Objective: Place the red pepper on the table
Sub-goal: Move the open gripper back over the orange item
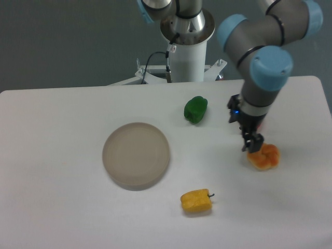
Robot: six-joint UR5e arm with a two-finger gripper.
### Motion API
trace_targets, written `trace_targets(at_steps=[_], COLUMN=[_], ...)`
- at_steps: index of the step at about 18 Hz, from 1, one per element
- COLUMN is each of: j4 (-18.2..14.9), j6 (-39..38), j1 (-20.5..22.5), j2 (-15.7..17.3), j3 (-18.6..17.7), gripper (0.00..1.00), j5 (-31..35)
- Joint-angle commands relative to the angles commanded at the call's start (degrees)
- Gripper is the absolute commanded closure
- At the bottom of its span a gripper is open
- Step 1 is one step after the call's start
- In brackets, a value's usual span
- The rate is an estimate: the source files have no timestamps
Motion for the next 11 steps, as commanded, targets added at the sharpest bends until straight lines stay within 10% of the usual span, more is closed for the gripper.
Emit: trace_targets(at_steps=[11], j4=[0.5], j6=[0.3], j1=[0.3], j2=[0.3], j3=[-1.0], gripper=[0.0], j5=[0.0])
